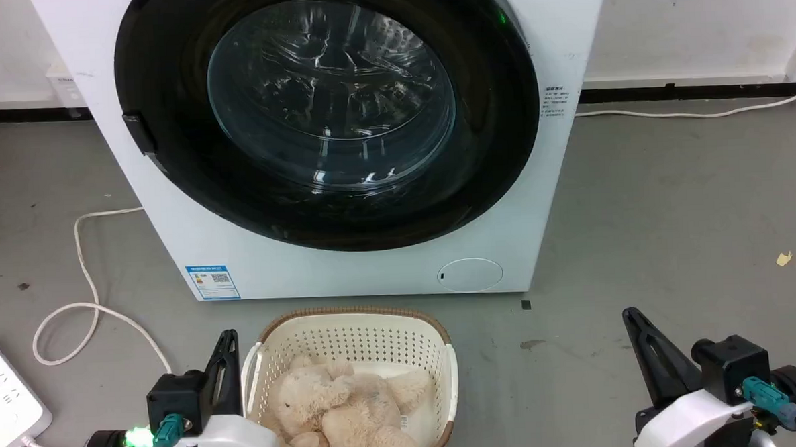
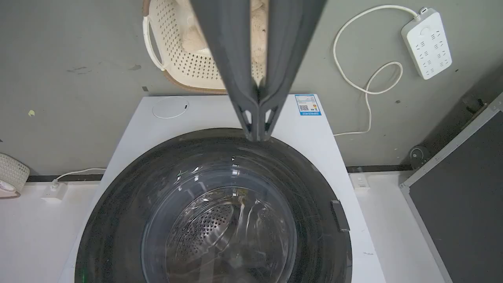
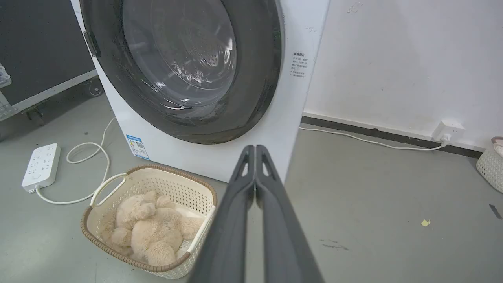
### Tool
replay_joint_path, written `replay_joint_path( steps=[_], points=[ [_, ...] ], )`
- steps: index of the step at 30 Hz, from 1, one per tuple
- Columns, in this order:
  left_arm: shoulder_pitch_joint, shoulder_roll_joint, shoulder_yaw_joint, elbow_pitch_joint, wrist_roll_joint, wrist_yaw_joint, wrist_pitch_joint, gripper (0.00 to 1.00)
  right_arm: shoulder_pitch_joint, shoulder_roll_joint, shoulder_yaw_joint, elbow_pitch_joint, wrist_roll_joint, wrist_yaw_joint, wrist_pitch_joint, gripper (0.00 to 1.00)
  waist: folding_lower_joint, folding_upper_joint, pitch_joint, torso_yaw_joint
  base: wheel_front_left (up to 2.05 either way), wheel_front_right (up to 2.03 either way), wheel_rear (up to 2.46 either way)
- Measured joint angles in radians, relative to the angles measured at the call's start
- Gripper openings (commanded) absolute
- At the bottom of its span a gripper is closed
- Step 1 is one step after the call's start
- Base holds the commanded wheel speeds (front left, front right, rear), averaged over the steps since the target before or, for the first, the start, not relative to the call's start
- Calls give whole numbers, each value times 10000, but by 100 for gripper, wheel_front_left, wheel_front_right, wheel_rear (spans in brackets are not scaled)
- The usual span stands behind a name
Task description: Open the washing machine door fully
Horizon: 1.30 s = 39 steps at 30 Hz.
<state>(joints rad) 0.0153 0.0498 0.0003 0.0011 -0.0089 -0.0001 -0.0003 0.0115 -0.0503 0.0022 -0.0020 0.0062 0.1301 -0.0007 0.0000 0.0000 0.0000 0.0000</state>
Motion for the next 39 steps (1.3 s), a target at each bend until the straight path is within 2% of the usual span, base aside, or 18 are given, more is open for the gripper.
replay_joint_path(
  steps=[39],
  points=[
    [0,0,2,0,0,0,-2,0,0,0,4,0,0,0,0,0,0,0,0,0,0,0,0]
  ],
)
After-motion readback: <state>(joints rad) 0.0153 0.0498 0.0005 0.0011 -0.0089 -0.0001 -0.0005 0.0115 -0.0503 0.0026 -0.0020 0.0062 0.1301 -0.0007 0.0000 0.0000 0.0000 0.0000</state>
